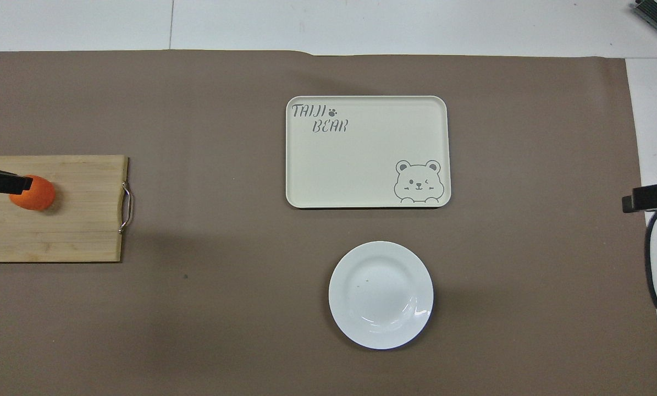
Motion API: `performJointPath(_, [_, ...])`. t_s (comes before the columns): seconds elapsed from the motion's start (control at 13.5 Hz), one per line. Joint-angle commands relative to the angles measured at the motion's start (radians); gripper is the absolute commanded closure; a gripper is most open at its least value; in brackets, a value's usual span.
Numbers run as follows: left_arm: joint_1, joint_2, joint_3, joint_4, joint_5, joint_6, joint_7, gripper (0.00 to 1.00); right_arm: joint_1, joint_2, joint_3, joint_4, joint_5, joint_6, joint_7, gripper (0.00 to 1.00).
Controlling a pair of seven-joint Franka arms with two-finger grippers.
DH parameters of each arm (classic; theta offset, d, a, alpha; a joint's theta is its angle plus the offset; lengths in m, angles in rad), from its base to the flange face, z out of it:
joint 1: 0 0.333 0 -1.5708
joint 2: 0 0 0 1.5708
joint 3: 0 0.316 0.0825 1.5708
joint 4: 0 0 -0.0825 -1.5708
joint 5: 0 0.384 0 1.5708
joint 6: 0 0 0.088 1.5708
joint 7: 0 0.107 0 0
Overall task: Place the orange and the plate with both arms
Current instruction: 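Close the left gripper around the orange on the wooden board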
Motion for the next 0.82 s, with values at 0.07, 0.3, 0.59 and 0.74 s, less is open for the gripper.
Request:
performJointPath(0.07, [0.049,0.063,-0.011,-0.01,0.003,0.101,0.04,0.0,-0.003,-0.01,0.003,0.001,-0.014,-0.014,-0.017,0.0])
performJointPath(0.3, [0.106,0.141,-0.011,-0.011,-0.008,0.158,0.111,0.0,-0.003,-0.01,0.003,0.001,-0.014,-0.016,-0.017,0.0])
performJointPath(0.59, [0.16,0.232,-0.011,-0.013,-0.048,0.239,0.196,0.0,-0.003,-0.01,0.003,0.001,-0.014,-0.014,-0.017,0.0])
performJointPath(0.74, [0.158,0.261,-0.011,-0.065,-0.127,0.305,0.196,0.0,-0.003,-0.01,0.003,0.001,-0.014,-0.016,-0.017,0.0])
